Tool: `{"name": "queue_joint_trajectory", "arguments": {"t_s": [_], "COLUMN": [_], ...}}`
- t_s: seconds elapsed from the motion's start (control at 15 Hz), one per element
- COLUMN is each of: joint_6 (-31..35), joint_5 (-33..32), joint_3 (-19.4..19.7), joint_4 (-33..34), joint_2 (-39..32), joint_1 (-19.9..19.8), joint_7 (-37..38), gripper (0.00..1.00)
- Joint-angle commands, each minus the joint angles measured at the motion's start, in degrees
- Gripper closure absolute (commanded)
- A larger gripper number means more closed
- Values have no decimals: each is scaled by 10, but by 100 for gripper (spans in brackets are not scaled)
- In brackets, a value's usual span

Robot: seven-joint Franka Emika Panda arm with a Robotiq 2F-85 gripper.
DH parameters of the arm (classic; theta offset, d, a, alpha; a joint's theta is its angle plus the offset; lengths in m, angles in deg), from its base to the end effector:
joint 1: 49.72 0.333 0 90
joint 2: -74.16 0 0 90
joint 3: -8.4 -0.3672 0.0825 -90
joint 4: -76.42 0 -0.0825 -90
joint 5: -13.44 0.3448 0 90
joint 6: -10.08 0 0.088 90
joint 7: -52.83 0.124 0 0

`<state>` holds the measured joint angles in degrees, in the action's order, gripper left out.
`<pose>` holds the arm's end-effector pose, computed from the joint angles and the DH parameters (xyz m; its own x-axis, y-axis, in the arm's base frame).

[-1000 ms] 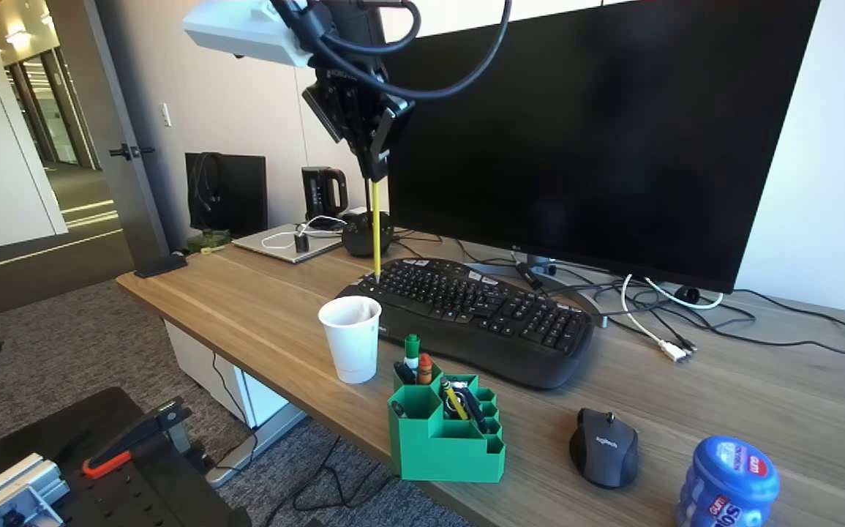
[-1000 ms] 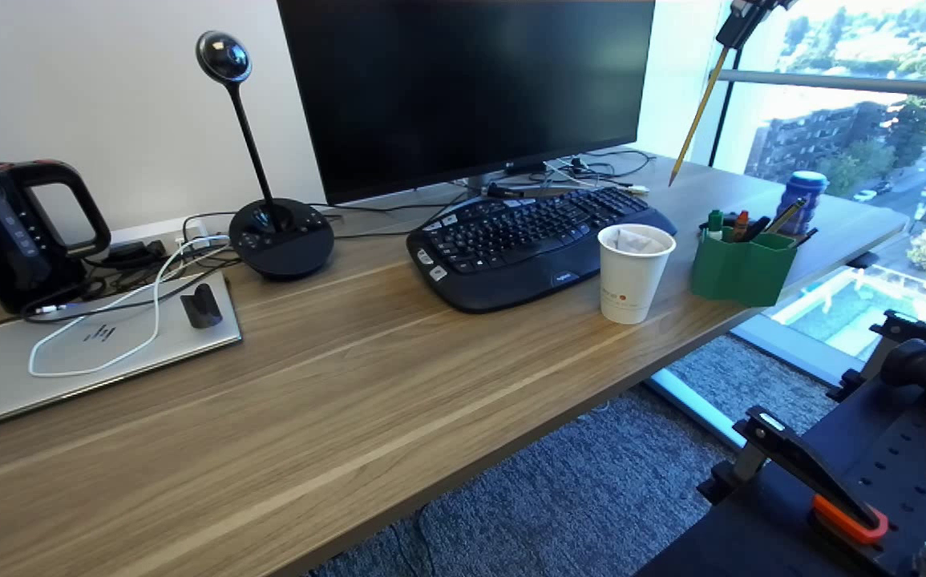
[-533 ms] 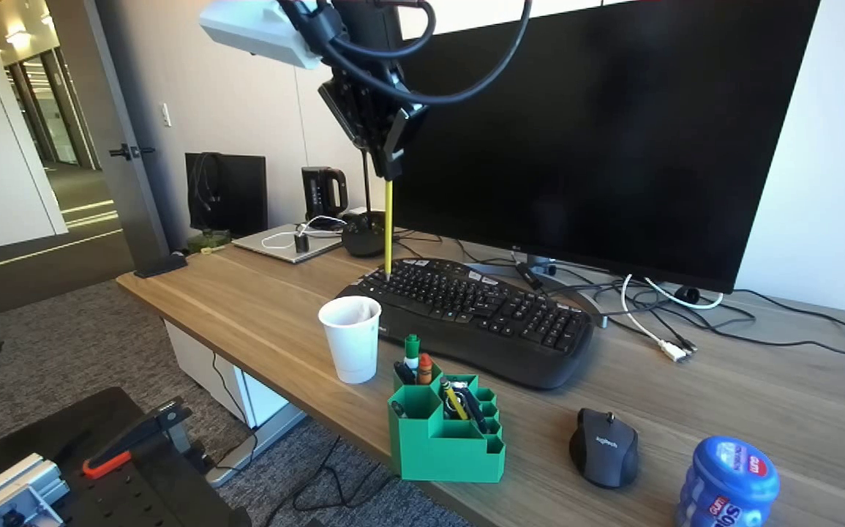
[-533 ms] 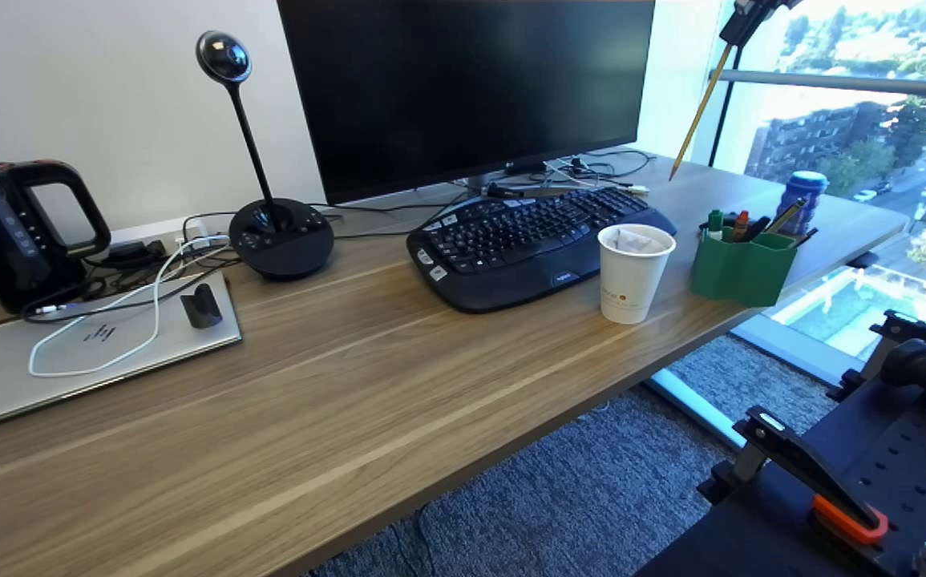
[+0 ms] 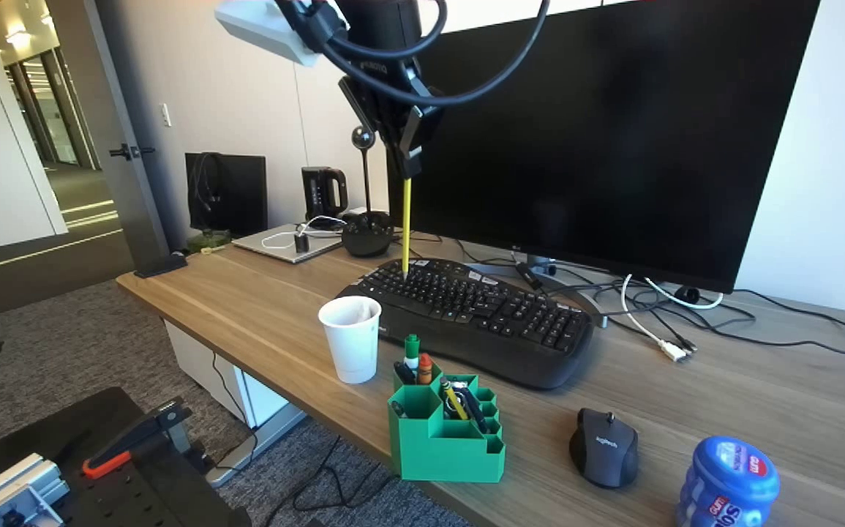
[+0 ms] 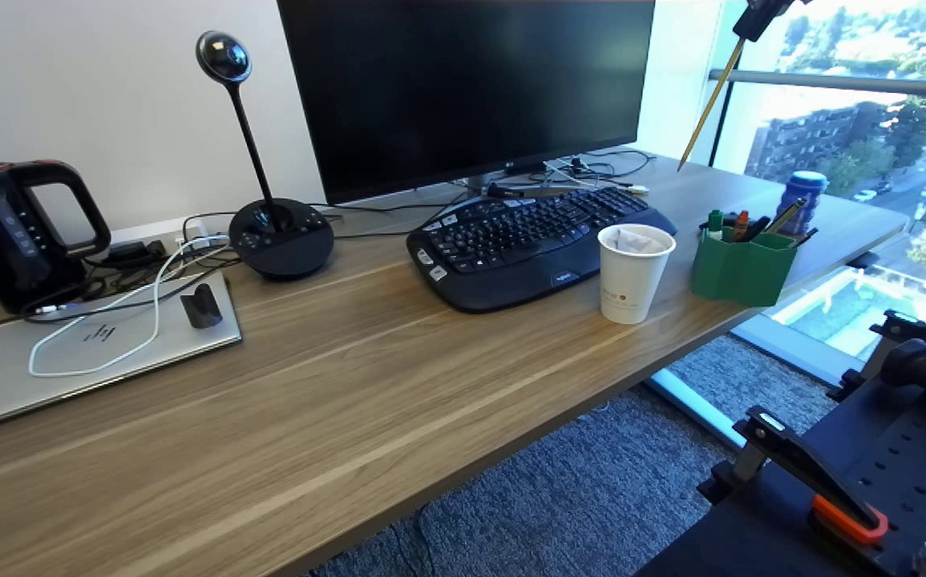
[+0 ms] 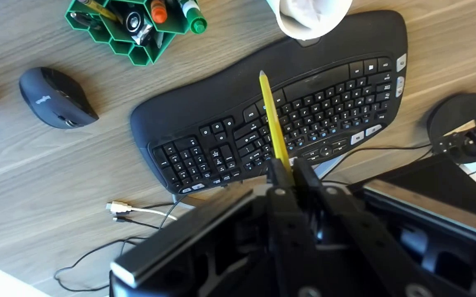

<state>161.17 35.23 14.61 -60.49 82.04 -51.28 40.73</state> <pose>0.4732 -0.0726 0.4717 0.8914 -0.2506 0.3776 -0.1729 -0.9582 -0.2278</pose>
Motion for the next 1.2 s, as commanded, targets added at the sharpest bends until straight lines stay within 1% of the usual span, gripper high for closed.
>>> {"name": "queue_joint_trajectory", "arguments": {"t_s": [0.0,0.27,0.6,0.87,1.13], "joint_6": [14,9,-6,-55,-123], "joint_5": [1,-34,-105,-146,-158], "joint_3": [6,10,20,32,47], "joint_4": [5,-1,-5,-6,-1], "joint_2": [-2,9,15,23,36], "joint_1": [-4,-19,-44,-58,-68], "joint_7": [11,19,17,5,-25], "gripper": [98,98,98,98,98]}}
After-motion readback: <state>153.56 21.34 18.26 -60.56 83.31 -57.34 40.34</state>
